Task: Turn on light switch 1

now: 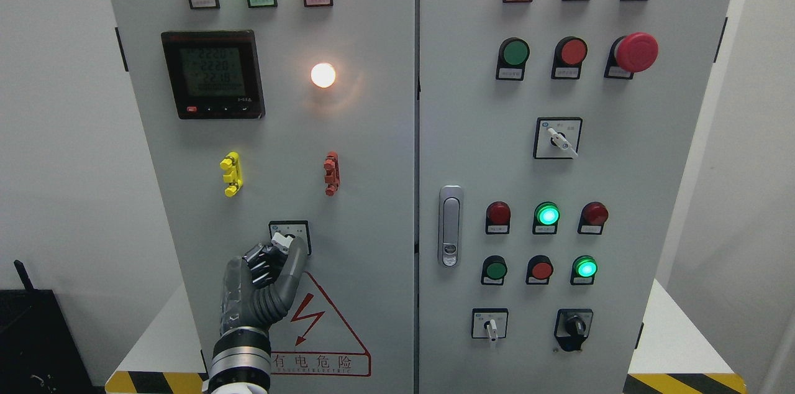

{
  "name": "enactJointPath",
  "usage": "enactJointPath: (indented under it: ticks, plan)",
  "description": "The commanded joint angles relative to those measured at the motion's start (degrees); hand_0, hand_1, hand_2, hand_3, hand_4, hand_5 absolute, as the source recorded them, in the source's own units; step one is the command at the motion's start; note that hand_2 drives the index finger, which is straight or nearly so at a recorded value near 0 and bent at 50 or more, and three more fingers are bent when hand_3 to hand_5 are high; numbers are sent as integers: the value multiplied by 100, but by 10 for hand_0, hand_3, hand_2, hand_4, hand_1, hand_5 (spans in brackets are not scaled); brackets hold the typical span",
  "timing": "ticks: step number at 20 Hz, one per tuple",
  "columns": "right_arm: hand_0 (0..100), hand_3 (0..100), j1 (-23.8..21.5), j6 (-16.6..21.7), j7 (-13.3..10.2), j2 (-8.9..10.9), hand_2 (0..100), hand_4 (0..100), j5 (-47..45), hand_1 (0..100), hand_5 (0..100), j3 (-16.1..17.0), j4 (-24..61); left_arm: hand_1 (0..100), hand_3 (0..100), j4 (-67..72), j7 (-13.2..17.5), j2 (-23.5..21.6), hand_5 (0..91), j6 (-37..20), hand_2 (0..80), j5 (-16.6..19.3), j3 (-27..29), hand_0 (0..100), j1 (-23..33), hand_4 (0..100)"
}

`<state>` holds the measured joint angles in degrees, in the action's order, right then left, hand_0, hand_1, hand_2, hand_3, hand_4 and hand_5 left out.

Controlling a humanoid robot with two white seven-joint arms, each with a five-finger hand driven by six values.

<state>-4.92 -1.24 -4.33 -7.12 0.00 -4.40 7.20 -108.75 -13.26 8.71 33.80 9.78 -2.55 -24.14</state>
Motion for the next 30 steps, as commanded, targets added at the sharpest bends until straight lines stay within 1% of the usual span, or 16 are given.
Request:
enactJointPath:
  ticks: [1, 8, 21, 23, 30]
  plan:
    - [0, 0, 0, 1, 3, 0, 0, 0, -140, 0, 0, 0, 0, 457, 920, 3, 8, -1, 731, -5, 589, -2, 1, 325, -20, 894]
    - [0, 0, 0, 1, 3, 0, 0, 0, -140, 0, 0, 0, 0, 434, 921, -6, 8, -1, 731, -5, 589, 7, 18, 275, 15, 894]
    - [0, 0, 0, 1, 3, 0, 0, 0, -140, 0, 0, 0, 0, 429, 923, -15, 25, -10, 731, -23, 590, -2, 62, 263, 41, 895]
    - [0, 0, 0, 1, 3, 0, 0, 0, -140, 0, 0, 0, 0, 453, 923, -23, 17, -10, 730, -23, 590, -2, 62, 269, 59, 895]
    - [0, 0, 0, 1, 3, 0, 0, 0, -140, 0, 0, 0, 0, 474, 925, -41, 25, -19, 730, -49, 591, -28, 45, 261, 76, 895]
